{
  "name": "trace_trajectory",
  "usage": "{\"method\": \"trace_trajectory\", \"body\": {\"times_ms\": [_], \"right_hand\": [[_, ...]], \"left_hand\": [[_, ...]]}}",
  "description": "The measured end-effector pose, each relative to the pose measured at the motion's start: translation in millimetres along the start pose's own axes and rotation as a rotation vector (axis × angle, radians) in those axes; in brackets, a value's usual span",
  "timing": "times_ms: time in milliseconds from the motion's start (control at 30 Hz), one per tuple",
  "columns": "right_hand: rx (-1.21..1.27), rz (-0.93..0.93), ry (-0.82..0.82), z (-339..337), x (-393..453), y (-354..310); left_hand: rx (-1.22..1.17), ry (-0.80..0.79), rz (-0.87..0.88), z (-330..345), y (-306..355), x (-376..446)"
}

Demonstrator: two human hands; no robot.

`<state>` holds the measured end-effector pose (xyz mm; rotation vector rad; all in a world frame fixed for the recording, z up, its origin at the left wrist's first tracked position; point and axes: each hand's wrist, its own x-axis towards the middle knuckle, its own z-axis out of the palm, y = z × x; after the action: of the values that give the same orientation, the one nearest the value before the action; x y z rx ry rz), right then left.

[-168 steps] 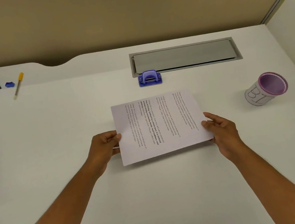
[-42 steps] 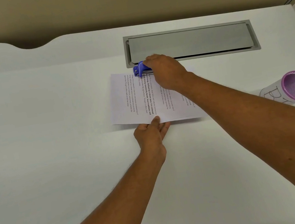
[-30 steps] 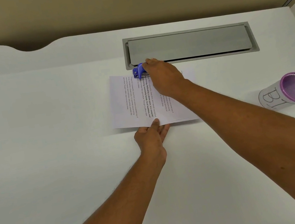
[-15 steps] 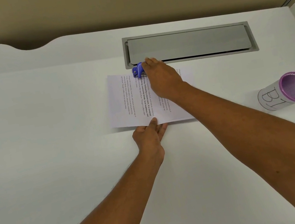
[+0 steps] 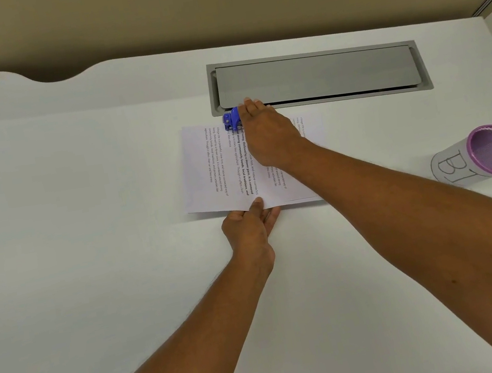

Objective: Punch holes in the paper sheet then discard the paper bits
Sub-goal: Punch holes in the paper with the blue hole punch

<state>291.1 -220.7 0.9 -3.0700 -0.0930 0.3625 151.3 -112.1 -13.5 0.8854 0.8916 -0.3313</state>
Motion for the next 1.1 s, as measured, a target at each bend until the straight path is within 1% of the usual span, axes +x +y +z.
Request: {"method": "trace_trajectory", "body": {"times_ms": [333,567,867,1100], "right_hand": [[0.068,0.038,-0.039,-1,5,-2],[0.104,0.024,-0.098,-8,11,2],[0.038,0.032,-0.094,-14,11,-3],[0.089,0.07,-0.107,-17,19,-1]], "left_hand": [[0.004,0.002,0.006,-1,-3,3],[0.006,0.016,0.01,-1,-6,6],[0.005,0.01,-0.005,-1,-6,4],[0.01,0.007,-0.001,-1,-4,4]]}}
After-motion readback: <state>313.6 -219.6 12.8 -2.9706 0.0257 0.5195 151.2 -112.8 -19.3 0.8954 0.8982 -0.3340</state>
